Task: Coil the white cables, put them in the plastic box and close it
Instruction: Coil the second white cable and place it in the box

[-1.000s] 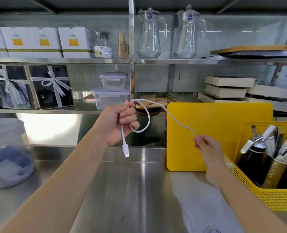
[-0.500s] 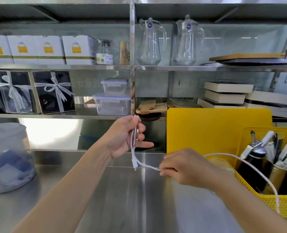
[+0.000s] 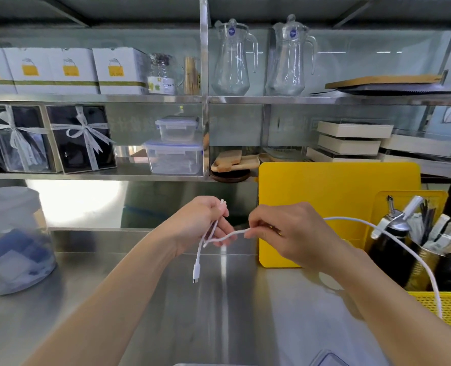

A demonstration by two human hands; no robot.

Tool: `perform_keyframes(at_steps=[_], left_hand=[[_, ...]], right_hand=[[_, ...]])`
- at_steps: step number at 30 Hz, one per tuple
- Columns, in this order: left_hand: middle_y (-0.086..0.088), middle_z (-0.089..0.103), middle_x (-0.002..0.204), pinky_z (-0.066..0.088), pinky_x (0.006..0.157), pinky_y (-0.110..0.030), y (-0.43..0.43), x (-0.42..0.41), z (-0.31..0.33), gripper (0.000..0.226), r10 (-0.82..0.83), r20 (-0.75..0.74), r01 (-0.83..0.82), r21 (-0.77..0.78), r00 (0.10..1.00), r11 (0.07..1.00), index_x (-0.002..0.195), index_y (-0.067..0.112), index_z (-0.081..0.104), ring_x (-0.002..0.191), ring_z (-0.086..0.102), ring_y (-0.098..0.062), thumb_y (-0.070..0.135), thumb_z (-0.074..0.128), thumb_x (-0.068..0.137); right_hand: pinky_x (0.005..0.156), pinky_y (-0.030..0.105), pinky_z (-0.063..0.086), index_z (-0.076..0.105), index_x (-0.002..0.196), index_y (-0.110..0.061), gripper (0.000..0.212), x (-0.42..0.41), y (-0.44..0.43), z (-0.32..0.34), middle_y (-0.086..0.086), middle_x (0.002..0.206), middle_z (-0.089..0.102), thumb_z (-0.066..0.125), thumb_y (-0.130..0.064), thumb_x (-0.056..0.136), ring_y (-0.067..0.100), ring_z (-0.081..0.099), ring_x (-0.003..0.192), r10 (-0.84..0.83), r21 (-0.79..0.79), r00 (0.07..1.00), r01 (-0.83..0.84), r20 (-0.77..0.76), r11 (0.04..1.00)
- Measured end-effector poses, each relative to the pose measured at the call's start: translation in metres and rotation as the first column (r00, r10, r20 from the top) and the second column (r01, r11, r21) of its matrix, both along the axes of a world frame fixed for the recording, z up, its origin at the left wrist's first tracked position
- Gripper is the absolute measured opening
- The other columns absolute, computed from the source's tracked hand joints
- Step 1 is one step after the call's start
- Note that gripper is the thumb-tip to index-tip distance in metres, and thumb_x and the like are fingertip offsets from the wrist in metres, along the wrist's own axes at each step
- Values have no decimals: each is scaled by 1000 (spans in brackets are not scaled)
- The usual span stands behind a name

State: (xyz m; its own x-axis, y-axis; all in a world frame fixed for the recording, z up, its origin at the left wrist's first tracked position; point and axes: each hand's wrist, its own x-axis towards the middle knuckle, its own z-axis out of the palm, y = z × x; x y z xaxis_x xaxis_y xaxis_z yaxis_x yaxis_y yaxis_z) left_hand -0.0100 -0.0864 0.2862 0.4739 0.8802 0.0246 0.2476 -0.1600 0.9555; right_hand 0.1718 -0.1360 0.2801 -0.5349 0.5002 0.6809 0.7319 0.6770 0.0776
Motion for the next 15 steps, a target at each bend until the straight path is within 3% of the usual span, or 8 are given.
perform_keyframes(at_steps=[4,7,9,12,15], left_hand=[[3,42,42,30,41,-19,-8,-2,-4,32,-229,90,233,-46,969,971,79,7,53,35,28,-7,16,31,101],[7,33,40,23,37,-16,-8,0,-6,35,-262,230,291,-102,937,951,73,10,53,34,22,-4,15,30,100],[10,33,38,22,35,-16,-8,-4,-7,33,-287,387,366,-149,876,918,71,11,54,32,23,-2,14,34,97],[10,40,41,30,35,-14,-8,-13,-9,23,-345,606,532,-155,717,832,77,10,58,32,26,0,16,41,92],[5,39,52,51,50,-24,-5,-20,-7,23,-394,809,741,-75,437,668,94,3,56,39,31,-8,14,37,98]], right_hand=[[46,35,45,64,78,-13,34,10,10,8,0,67,63,47,-42,84,13,52,57,-48,39,977,57,-207,998],[47,41,45,64,75,-11,38,15,23,4,2,67,61,53,-48,79,16,49,57,-124,-26,938,123,-325,992],[47,38,42,61,75,-9,33,18,28,-1,1,63,57,60,-41,80,17,47,55,-155,-92,910,130,-385,987],[50,33,37,57,78,-15,11,26,36,-12,-7,59,48,56,-21,87,12,44,53,-145,-204,871,53,-469,977],[51,41,38,52,84,-20,9,31,42,-29,-9,59,46,48,-20,92,14,43,53,-194,-278,836,52,-513,959]])
